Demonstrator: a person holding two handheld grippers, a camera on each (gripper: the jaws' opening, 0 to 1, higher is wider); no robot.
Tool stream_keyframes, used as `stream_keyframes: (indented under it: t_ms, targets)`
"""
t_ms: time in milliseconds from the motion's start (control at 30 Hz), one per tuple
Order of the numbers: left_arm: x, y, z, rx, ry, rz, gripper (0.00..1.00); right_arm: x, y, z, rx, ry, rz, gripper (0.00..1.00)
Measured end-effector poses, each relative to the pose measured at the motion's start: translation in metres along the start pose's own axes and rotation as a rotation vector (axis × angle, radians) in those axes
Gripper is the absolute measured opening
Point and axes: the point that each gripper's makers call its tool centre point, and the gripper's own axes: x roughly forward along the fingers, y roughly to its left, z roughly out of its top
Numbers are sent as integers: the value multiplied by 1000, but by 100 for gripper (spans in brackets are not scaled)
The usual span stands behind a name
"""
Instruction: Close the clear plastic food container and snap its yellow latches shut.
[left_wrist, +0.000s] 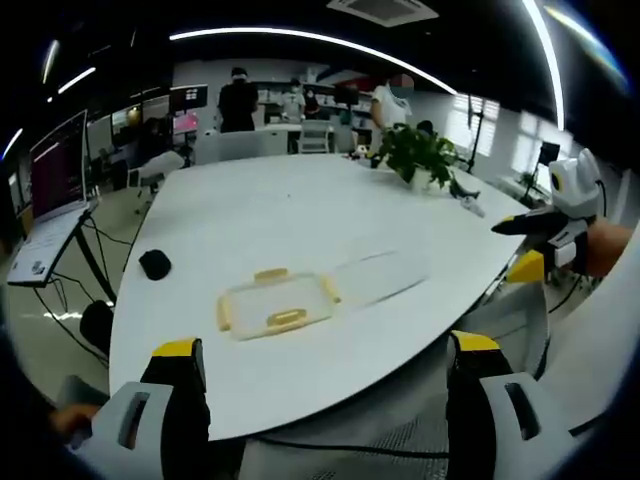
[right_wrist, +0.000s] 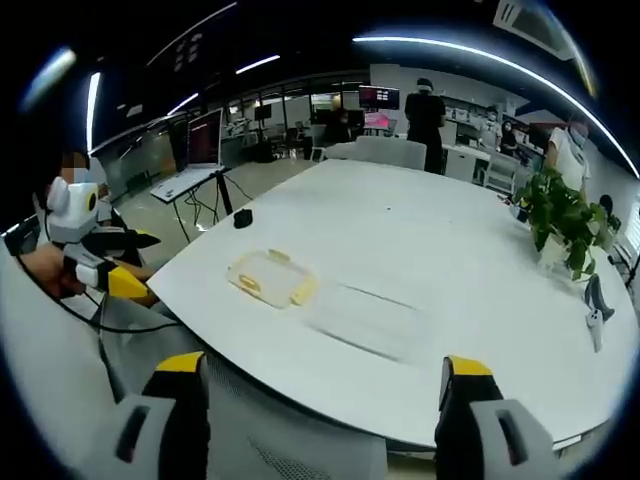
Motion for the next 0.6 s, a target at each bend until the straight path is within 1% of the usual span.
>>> stream_keyframes:
  t_ms: [333, 600]
  targets:
    - [0, -3, 2, -2, -8, -6, 99, 0, 1, -2, 5, 2, 0, 97]
    - [-1, 0, 0, 5, -9, 3, 99, 0, 0, 0, 0, 0, -9, 97]
